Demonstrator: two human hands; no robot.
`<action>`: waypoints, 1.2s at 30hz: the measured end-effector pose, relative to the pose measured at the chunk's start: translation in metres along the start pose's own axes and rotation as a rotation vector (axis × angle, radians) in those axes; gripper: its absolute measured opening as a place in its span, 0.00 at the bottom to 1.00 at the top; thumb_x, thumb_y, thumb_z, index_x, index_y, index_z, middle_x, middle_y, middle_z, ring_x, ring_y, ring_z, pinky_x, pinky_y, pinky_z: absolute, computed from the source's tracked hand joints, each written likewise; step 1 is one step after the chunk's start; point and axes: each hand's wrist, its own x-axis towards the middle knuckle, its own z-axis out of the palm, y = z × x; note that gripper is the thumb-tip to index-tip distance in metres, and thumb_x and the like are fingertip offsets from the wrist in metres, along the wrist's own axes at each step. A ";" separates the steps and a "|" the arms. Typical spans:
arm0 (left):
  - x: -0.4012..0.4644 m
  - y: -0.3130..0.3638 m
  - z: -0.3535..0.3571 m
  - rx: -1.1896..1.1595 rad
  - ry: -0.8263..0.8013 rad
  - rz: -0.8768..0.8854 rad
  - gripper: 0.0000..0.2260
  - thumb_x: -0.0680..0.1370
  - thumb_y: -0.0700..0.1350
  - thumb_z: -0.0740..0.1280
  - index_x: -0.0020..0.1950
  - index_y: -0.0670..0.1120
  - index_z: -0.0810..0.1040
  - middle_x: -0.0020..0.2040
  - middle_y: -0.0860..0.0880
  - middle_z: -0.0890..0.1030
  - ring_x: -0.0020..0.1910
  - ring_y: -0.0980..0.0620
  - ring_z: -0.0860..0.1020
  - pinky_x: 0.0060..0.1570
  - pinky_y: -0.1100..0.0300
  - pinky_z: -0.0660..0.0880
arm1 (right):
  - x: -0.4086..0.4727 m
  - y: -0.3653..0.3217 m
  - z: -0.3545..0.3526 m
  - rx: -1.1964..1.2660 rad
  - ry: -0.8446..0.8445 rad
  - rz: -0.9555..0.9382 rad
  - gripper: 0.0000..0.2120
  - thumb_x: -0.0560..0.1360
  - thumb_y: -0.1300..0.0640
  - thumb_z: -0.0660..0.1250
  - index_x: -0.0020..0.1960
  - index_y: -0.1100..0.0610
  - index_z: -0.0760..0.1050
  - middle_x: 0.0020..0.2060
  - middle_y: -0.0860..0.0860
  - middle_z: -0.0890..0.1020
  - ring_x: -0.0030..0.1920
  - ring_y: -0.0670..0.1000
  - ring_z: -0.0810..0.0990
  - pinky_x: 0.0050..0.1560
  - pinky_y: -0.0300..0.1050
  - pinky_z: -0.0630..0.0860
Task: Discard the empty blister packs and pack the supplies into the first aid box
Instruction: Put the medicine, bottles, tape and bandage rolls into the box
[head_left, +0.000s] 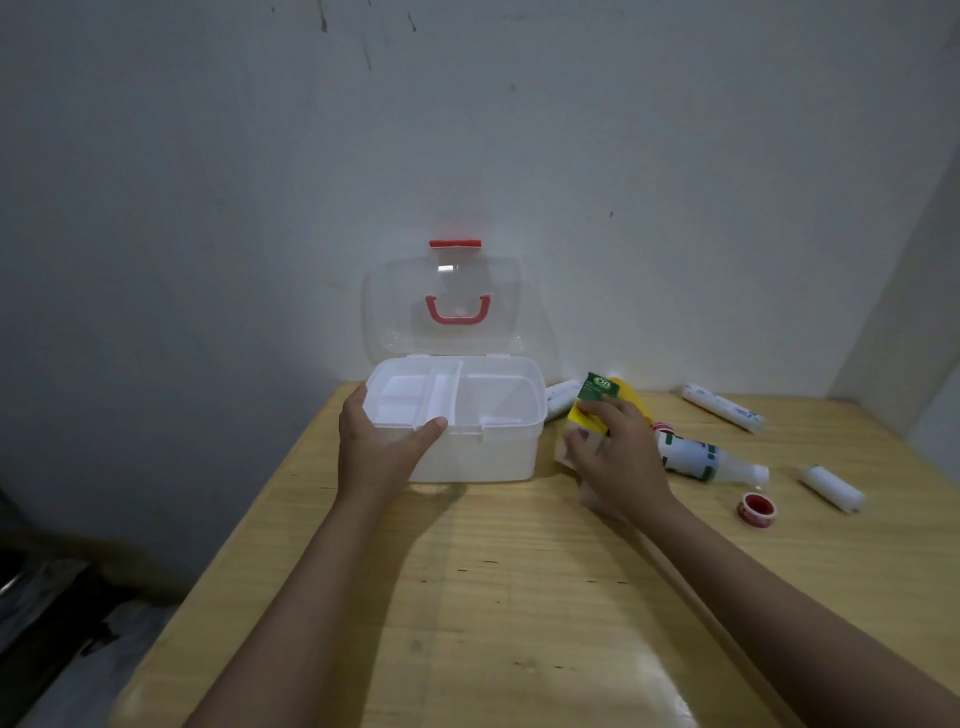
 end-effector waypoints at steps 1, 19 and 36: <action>0.000 0.000 0.000 0.003 0.000 0.000 0.46 0.63 0.56 0.78 0.74 0.50 0.57 0.72 0.49 0.64 0.69 0.48 0.65 0.62 0.52 0.69 | -0.001 -0.001 -0.003 0.034 0.021 -0.018 0.16 0.73 0.58 0.69 0.60 0.60 0.77 0.62 0.57 0.76 0.63 0.54 0.74 0.59 0.42 0.68; -0.001 0.000 -0.001 -0.008 -0.003 0.006 0.46 0.64 0.56 0.78 0.74 0.49 0.57 0.71 0.49 0.64 0.68 0.48 0.66 0.61 0.54 0.70 | 0.036 -0.053 -0.036 -0.012 -0.368 -0.489 0.24 0.71 0.58 0.69 0.66 0.51 0.70 0.66 0.49 0.74 0.63 0.52 0.74 0.63 0.51 0.70; -0.001 0.000 0.000 -0.014 0.003 0.001 0.45 0.64 0.56 0.78 0.74 0.49 0.57 0.71 0.49 0.64 0.69 0.49 0.65 0.58 0.58 0.68 | 0.031 -0.040 -0.017 0.167 -0.109 -0.256 0.15 0.68 0.57 0.75 0.54 0.53 0.80 0.58 0.55 0.73 0.58 0.48 0.72 0.54 0.28 0.68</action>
